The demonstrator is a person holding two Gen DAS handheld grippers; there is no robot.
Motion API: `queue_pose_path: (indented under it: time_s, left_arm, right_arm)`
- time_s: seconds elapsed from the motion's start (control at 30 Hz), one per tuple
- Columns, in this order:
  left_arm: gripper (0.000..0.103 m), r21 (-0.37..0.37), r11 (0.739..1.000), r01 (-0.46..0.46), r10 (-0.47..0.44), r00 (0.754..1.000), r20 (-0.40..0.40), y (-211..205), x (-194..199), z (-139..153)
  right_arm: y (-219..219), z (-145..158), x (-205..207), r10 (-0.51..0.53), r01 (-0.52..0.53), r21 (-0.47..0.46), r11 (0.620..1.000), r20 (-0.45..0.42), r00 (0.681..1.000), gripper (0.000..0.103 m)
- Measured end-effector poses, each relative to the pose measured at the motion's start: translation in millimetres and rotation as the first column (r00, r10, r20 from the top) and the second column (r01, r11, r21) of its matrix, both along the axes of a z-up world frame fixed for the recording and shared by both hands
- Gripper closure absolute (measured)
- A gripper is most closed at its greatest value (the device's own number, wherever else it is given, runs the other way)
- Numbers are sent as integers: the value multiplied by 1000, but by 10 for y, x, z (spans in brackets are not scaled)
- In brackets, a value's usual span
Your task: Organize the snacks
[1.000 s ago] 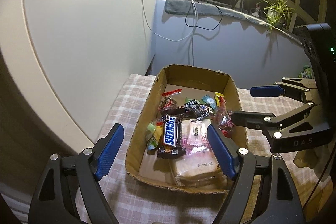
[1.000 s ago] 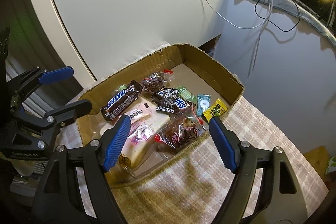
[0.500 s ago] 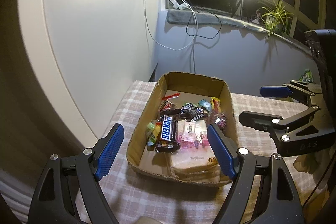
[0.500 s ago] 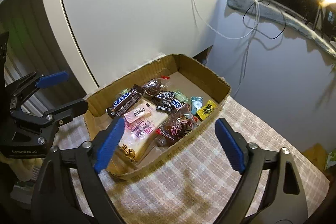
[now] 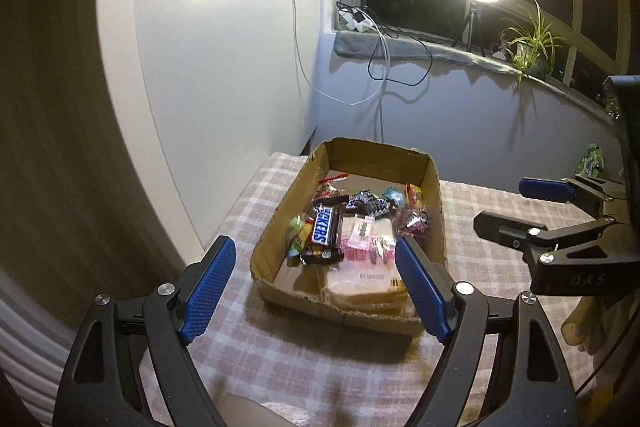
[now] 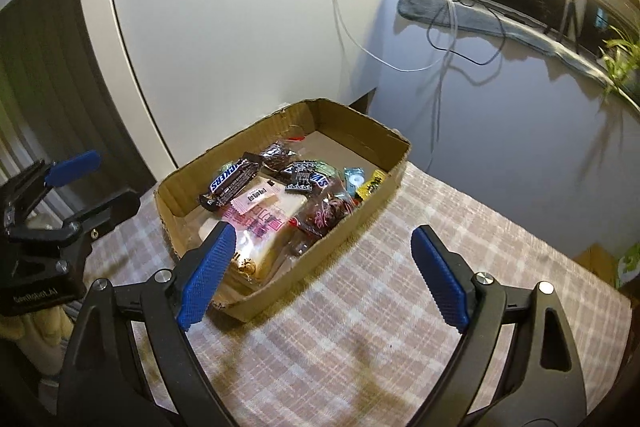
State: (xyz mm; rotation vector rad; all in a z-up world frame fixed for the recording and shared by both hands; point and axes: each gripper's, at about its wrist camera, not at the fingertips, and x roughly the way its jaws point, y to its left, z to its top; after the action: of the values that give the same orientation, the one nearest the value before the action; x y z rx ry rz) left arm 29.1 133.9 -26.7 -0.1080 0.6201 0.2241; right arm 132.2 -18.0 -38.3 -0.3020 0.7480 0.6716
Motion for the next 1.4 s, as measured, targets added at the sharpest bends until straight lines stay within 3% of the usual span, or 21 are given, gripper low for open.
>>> queue_pose_path:
  time_s: [0.47, 1.4]
  left_arm:
    - [21, -41, 999, -23, 21, 999, -40, -124, -205, -159]
    - [21, -48, 999, -12, 10, 999, -43, -219, -272, -188]
  right_arm:
    - [-215, -121, -365, -92, 93, -11, 996, 39, 995, 10]
    - [-302, -165, -458, -104, 104, 11, 995, 23, 994, 10]
